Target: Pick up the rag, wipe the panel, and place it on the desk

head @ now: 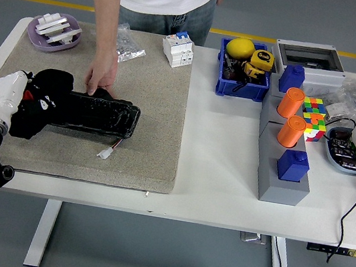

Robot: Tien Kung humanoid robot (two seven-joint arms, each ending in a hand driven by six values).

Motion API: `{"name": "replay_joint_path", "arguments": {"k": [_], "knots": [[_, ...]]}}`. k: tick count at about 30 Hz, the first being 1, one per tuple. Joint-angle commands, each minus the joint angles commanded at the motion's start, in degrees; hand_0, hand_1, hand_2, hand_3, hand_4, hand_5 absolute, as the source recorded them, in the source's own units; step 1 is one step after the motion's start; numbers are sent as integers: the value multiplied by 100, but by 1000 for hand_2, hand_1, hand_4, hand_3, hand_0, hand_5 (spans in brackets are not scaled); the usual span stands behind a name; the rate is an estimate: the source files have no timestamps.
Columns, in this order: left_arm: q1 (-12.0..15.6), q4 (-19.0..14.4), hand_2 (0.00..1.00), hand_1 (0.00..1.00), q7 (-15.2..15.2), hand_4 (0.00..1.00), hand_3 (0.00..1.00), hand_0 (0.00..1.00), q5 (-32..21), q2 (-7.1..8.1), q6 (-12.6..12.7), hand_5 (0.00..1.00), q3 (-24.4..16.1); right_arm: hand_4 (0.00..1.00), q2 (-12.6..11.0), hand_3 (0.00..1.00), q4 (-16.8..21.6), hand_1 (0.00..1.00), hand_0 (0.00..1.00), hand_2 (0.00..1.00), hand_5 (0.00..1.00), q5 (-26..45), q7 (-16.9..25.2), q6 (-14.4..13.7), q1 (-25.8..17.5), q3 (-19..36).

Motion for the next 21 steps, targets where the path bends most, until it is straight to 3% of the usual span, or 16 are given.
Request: {"name": "replay_joint_path", "arguments": {"k": [12, 21], "knots": [[-54, -721, 483, 165, 190, 378, 459, 309, 252, -133, -51, 2, 653, 998, -6, 645, -3, 583, 707, 647, 576, 4, 0, 7, -11, 3], [-162, -961, 483, 167, 309, 377, 458, 309, 330, -260, -105, 2, 1142, 998, -18, 645, -2, 581, 706, 647, 576, -8, -8, 13, -10, 19]]}}
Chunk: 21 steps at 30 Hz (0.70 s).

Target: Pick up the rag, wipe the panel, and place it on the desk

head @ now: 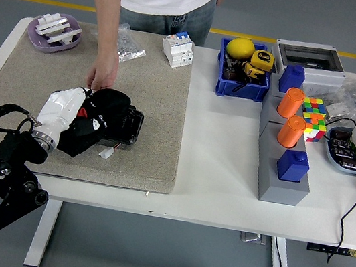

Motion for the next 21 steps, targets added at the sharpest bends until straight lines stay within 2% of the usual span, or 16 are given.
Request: {"name": "replay_joint_path", "arguments": {"k": [12, 21], "knots": [[-96, -255, 483, 169, 102, 379, 458, 309, 56, -106, -60, 2, 599, 998, 1, 645, -2, 581, 706, 648, 578, -16, -7, 0, 9, 18], [-111, -309, 483, 171, 124, 380, 459, 309, 35, -139, -28, 2, 652, 998, 7, 645, 1, 581, 706, 648, 578, -18, -10, -3, 19, 10]]}}
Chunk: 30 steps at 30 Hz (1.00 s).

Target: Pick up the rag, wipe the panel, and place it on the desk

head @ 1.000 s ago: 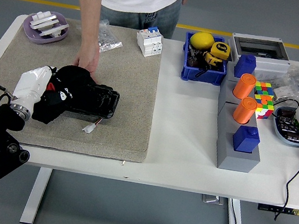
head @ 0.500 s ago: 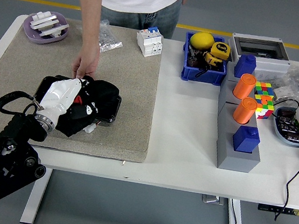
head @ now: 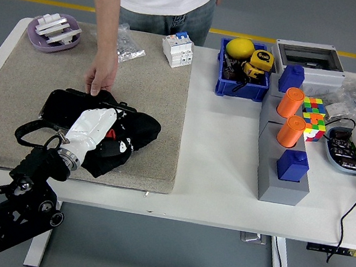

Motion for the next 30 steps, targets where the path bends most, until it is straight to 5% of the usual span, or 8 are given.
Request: {"name": "replay_joint_path", "arguments": {"k": [18, 30], "knots": [[9, 418, 483, 173, 25, 382, 459, 311, 5, 131, 43, 2, -705, 998, 2, 645, 1, 581, 706, 648, 577, -33, -6, 10, 11, 4], [22, 948, 481, 173, -43, 381, 459, 307, -36, 398, 112, 2, -1171, 998, -6, 645, 2, 581, 706, 648, 579, -41, -20, 32, 6, 12]]}}
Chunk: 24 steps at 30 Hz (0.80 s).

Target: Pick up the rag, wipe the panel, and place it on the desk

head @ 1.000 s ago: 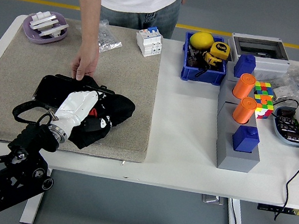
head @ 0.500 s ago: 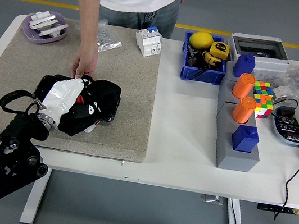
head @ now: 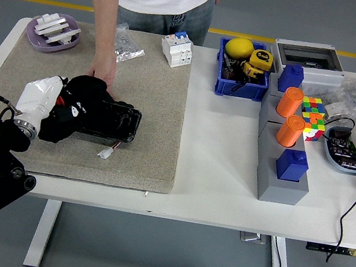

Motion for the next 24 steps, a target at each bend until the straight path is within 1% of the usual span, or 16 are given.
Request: {"name": "replay_joint_path", "arguments": {"k": [6, 14, 15, 19, 21, 24], "knots": [[38, 208, 481, 174, -13, 374, 457, 308, -8, 48, 27, 2, -166, 998, -2, 646, 2, 581, 706, 648, 578, 0, -4, 7, -3, 0], [61, 282, 480, 174, 23, 373, 457, 308, 65, 75, 102, 2, -345, 998, -1, 646, 4, 581, 707, 648, 579, 16, -1, 17, 2, -19], [61, 290, 476, 172, 30, 357, 451, 307, 88, 79, 106, 2, -361, 998, -1, 646, 5, 581, 706, 648, 578, 24, 3, 18, 3, -28], [59, 339, 476, 172, 37, 357, 451, 307, 97, 111, 133, 2, -424, 998, 3, 646, 6, 581, 706, 648, 578, 42, 8, 23, 6, -37], [60, 375, 471, 170, 40, 339, 445, 307, 110, 116, 147, 2, -463, 998, 4, 647, 8, 581, 706, 648, 579, 41, 8, 27, 5, -39], [52, 427, 471, 170, 33, 339, 445, 307, 90, 115, 159, 2, -494, 998, 2, 647, 9, 581, 706, 648, 579, 42, 8, 29, 5, -39]]}}
